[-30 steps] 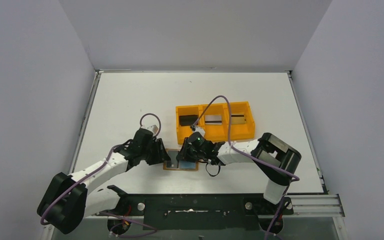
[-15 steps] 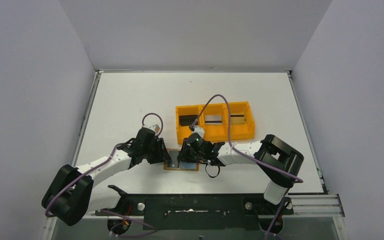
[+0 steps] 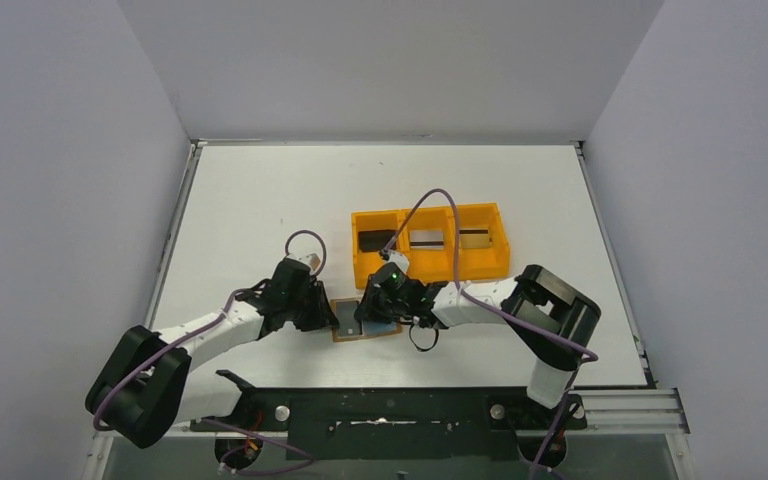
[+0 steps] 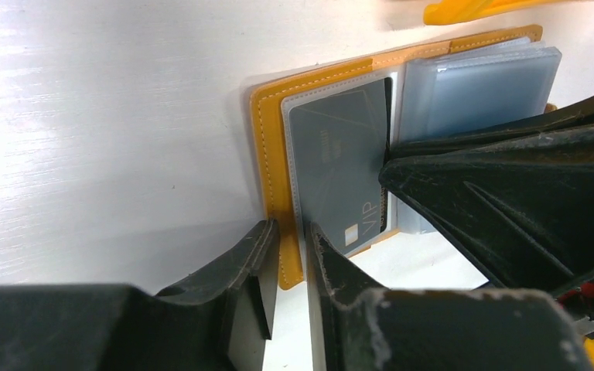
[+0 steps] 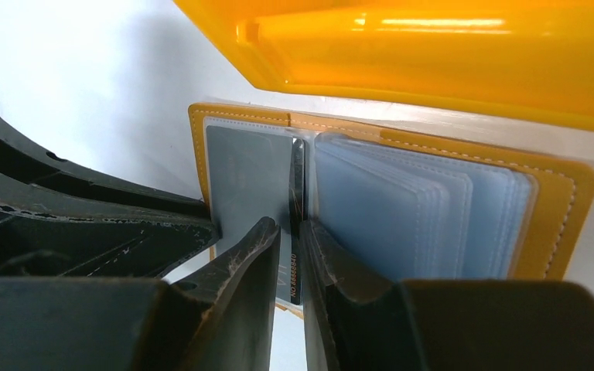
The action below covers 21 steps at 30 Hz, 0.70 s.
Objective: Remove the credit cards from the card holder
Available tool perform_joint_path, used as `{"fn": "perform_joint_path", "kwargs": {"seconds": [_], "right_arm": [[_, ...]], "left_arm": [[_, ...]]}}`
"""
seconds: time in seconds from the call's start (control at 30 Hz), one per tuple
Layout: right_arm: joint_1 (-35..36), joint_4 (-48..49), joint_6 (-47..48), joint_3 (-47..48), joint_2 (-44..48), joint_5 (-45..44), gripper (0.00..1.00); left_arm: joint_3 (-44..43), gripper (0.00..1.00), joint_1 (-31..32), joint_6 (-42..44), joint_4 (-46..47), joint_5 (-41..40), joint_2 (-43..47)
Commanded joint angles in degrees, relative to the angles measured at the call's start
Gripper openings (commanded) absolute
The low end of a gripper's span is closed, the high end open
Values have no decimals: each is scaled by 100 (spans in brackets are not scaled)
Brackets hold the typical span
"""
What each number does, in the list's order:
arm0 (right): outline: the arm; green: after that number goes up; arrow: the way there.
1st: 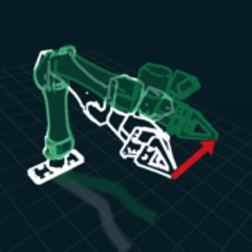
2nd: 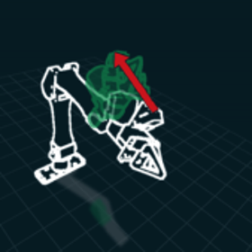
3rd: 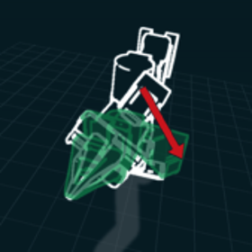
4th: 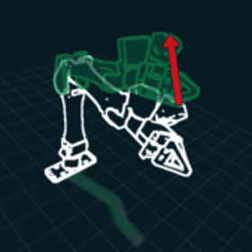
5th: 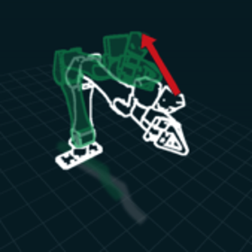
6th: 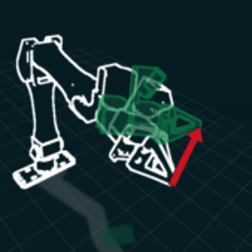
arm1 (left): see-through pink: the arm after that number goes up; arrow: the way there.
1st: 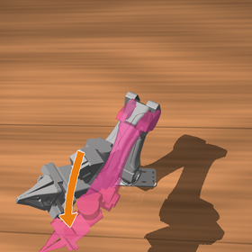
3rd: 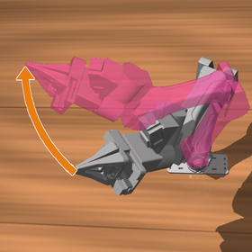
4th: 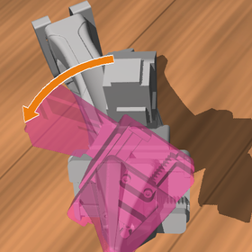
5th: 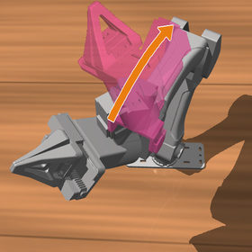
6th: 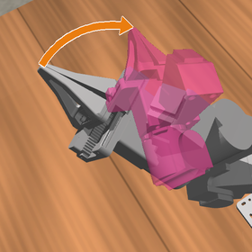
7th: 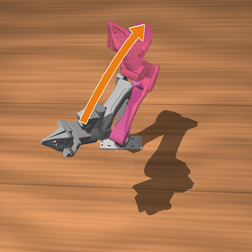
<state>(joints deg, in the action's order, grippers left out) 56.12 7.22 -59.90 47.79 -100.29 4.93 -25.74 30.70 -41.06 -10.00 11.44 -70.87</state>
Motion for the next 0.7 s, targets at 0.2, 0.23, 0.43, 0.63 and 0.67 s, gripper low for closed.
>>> {"fn": "perform_joint_path", "kwargs": {"seconds": [0.2, 0.23, 0.43, 0.63, 0.67], "right_arm": [[48, -305, 110, 173, 121, -268, 21], [62, -370, 126, 197, 116, -294, 21], [54, -364, 86, 107, 178, -318, 22], [33, -366, 32, 18, 216, -339, 22], [27, -359, 23, 8, 225, -330, 22]], "left_arm": [[-149, 12, 38, 76, 354, 476, -101], [-169, 16, 39, 60, 352, 469, -88], [-285, 34, 40, -82, 267, 230, 97], [-362, 37, 40, -199, 30, -269, 333], [-357, 37, 44, -201, 39, -275, 344]]}}
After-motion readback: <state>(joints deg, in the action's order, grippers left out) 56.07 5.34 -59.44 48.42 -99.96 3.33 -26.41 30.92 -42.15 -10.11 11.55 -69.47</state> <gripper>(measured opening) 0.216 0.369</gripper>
